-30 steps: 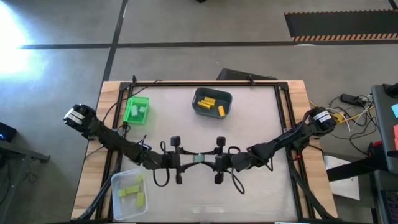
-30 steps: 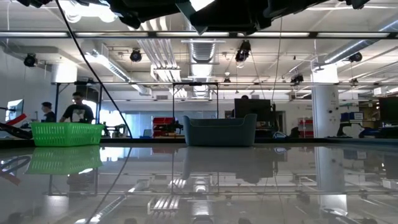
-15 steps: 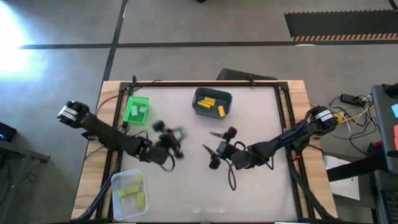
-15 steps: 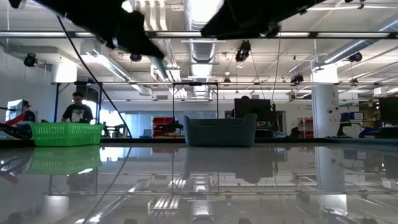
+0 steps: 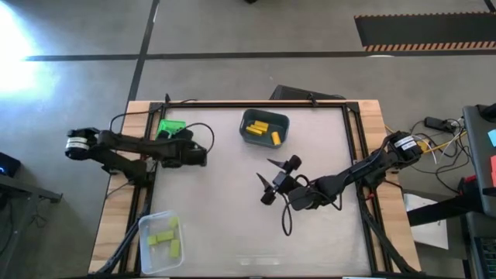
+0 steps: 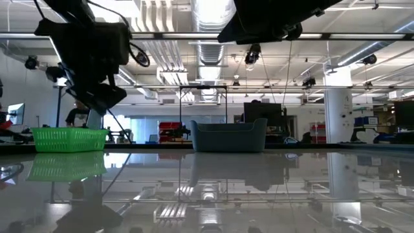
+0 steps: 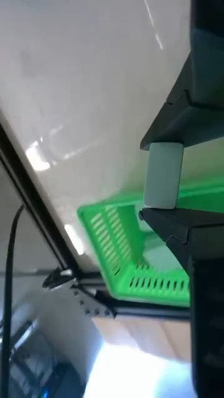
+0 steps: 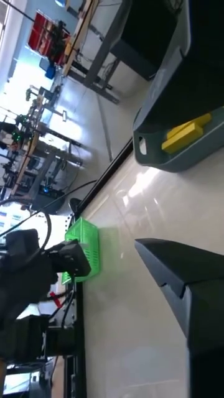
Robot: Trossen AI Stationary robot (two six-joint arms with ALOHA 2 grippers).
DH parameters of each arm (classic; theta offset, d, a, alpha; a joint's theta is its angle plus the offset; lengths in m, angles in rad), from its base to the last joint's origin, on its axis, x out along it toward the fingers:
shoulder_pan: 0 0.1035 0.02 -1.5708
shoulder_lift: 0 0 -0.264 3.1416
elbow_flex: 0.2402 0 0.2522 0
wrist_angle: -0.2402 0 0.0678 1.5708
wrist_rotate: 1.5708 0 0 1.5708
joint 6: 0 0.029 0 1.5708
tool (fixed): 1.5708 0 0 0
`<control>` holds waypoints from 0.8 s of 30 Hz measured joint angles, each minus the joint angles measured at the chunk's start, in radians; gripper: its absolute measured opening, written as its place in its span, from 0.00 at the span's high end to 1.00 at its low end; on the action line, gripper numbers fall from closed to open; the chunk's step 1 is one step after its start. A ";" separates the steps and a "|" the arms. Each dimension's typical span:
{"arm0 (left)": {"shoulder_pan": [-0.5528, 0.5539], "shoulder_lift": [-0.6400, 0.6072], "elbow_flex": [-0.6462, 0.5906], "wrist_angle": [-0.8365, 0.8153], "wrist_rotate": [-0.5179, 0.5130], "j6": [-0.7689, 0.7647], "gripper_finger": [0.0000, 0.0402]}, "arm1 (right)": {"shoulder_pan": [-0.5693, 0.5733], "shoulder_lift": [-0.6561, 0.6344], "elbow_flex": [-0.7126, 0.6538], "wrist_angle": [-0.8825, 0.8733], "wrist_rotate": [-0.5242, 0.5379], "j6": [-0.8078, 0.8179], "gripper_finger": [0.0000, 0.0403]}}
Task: Sort & place blocks by color
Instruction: Put the blue block into the green bin
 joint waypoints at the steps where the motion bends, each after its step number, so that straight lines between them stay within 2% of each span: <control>1: 0.016 0.002 0.000 0.000 -0.003 0.018 0.71 | 0.000 0.000 0.000 -0.002 0.000 -0.001 0.32; 10: 0.183 -0.001 0.004 -0.066 -0.057 0.122 0.69 | 0.000 0.001 0.000 -0.008 0.000 -0.017 0.38; 13: 0.204 -0.002 0.006 -0.064 -0.062 0.141 0.68 | 0.000 0.001 0.000 -0.012 0.000 -0.018 0.39; 18: 0.267 0.000 0.007 -0.058 -0.136 0.146 0.67 | 0.000 0.001 -0.001 -0.014 0.000 -0.032 0.38; 24: 0.314 0.000 0.007 -0.057 -0.136 0.155 0.66 | 0.000 0.001 -0.002 -0.017 0.000 -0.035 0.38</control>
